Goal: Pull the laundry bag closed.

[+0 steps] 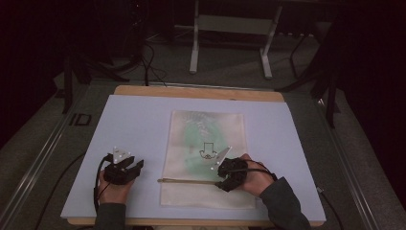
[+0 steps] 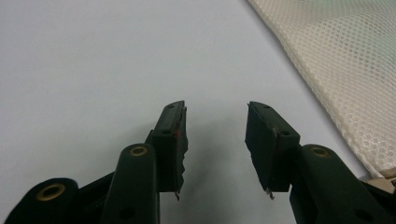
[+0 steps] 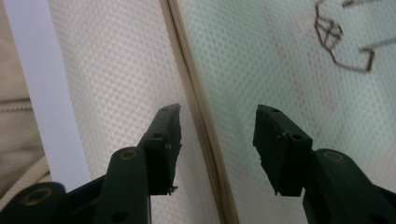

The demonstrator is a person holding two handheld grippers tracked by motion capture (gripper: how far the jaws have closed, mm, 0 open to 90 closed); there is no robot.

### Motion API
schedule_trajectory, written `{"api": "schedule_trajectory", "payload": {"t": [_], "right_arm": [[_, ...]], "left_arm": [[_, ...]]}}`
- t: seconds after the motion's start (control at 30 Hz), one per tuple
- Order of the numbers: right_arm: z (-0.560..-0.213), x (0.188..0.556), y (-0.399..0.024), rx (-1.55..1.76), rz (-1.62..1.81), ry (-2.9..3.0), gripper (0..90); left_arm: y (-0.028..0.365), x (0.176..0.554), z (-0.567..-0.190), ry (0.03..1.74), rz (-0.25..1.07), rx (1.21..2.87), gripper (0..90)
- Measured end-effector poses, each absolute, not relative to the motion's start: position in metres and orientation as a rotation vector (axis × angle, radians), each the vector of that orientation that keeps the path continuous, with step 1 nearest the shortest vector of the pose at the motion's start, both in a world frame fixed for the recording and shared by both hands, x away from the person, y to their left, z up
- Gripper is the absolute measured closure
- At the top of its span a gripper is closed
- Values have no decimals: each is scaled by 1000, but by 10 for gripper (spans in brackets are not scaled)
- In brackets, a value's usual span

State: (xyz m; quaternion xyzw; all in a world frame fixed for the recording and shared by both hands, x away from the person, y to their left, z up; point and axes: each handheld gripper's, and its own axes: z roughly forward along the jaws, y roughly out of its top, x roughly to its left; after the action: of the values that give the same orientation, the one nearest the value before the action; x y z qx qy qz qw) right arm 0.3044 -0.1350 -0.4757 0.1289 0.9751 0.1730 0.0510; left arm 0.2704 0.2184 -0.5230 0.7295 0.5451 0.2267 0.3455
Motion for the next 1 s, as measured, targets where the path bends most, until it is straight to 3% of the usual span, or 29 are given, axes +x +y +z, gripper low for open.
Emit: {"api": "schedule_trajectory", "payload": {"t": [1.0], "right_arm": [[-474, 308, -76, 236, 558, 3008, 526]], "left_arm": [[221, 271, -523, 1420, 585, 1880, 570]]}}
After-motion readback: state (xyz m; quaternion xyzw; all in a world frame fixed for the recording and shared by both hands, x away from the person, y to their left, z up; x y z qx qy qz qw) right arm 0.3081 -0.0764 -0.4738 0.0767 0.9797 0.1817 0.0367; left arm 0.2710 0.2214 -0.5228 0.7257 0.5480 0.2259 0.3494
